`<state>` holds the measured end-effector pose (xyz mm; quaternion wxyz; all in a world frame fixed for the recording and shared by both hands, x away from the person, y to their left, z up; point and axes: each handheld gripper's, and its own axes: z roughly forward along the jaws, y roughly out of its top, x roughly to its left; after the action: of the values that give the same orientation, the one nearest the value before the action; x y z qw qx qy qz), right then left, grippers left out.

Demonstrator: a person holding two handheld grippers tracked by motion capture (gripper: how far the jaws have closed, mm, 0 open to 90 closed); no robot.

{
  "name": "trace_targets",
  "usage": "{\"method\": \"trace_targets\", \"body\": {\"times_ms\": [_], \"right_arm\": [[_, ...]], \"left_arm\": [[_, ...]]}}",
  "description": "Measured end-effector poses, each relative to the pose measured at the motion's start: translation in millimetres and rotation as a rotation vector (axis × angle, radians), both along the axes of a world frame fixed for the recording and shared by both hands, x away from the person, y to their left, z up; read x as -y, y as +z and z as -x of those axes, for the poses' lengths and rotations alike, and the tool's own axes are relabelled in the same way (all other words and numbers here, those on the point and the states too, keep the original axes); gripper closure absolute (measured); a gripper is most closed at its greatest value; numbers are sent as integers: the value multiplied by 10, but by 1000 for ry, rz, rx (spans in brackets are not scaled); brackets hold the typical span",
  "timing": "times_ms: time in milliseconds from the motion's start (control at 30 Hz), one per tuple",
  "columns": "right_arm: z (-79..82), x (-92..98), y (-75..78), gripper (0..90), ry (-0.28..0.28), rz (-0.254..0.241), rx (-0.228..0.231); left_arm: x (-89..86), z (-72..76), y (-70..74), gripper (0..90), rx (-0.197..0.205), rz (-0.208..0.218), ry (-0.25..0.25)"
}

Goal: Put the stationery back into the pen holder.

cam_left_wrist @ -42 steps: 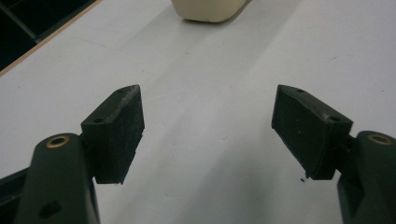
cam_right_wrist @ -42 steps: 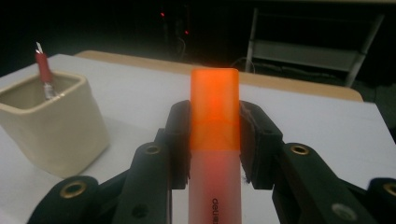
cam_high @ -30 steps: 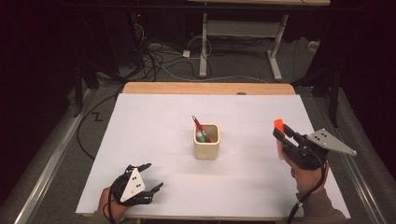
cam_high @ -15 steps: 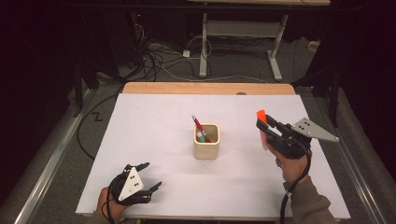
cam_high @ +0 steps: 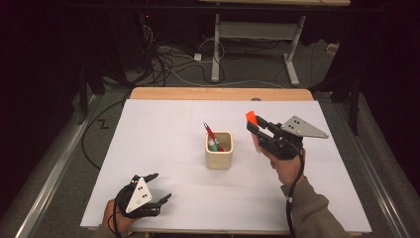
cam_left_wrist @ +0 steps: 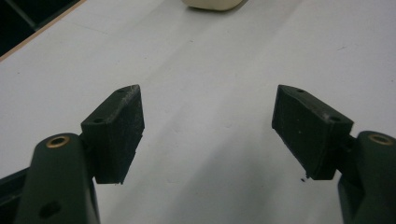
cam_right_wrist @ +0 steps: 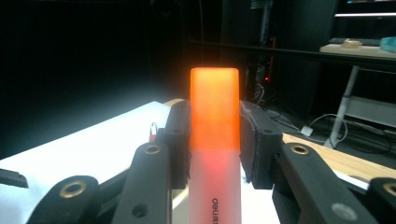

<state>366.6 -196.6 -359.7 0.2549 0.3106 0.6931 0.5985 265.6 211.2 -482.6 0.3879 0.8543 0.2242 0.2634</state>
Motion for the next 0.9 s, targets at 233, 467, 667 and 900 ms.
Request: {"method": "trace_targets", "body": {"times_ms": [233, 467, 667, 900], "right_arm": [[-51, -223, -12, 672, 44, 2, 9], [-137, -388, -48, 672, 66, -7, -2], [-177, -530, -29, 672, 89, -2, -2], [-210, -663, -33, 672, 102, -16, 3]], "left_arm": [[5, -5, -3, 246, 0, 8, -6], [-10, -8, 3, 246, 1, 10, -10], [-17, -6, 9, 246, 2, 20, -10], [-20, -9, 9, 246, 3, 22, -11]]}}
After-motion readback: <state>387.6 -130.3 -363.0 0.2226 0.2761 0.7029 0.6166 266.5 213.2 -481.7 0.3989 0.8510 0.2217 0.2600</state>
